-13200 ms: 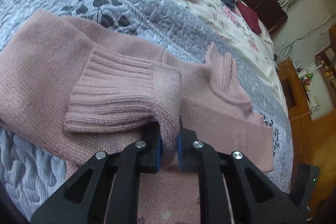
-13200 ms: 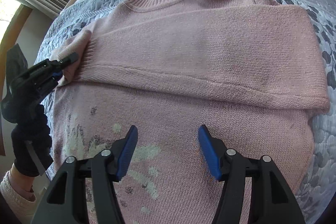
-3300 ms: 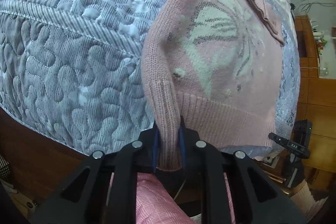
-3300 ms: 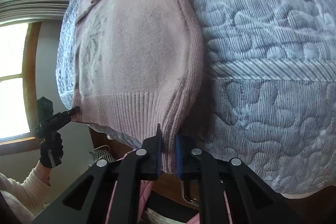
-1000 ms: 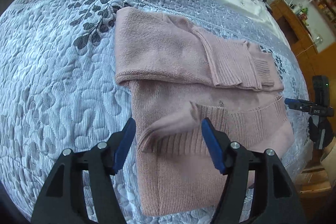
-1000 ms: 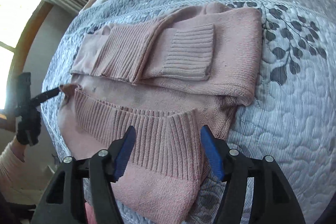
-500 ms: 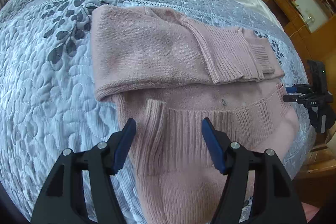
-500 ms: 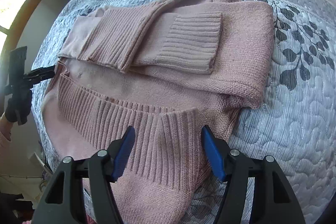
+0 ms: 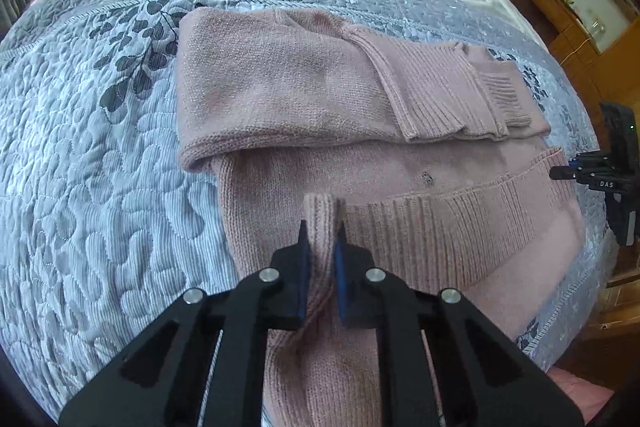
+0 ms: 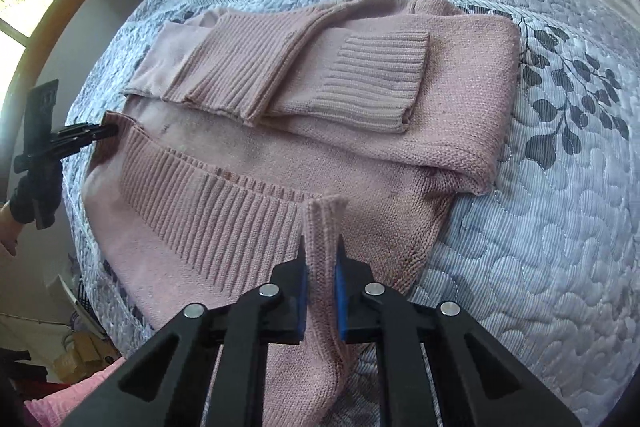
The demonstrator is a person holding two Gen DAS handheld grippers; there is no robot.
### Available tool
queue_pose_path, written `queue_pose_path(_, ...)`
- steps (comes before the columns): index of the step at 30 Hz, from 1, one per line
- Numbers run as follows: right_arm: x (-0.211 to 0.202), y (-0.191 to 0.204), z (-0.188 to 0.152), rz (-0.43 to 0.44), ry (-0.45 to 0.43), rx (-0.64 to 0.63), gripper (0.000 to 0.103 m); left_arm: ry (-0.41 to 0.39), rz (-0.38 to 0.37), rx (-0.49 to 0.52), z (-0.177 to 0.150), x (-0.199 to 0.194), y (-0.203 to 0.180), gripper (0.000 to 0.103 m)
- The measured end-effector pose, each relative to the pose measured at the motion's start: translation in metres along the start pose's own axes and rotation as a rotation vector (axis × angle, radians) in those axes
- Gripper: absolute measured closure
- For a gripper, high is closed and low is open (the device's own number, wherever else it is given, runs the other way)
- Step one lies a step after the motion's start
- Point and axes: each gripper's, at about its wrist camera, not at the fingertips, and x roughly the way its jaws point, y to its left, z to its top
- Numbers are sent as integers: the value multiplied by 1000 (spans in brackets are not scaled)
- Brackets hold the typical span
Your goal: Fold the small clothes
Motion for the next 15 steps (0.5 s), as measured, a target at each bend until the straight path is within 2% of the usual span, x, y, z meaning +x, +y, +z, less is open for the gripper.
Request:
queue_pose_path(7,-58,3,3,63,-146,68,93,-149,11,-21,8,-54,-8,95)
queue_pose_path(12,-90,2,27,67,-266,82,93,-269,13,-29,37,-80,-11,95)
queue_pose_path(15,-97,-2,52,43,-310,77,93,-322,-2,-42,65,-82,-10,95)
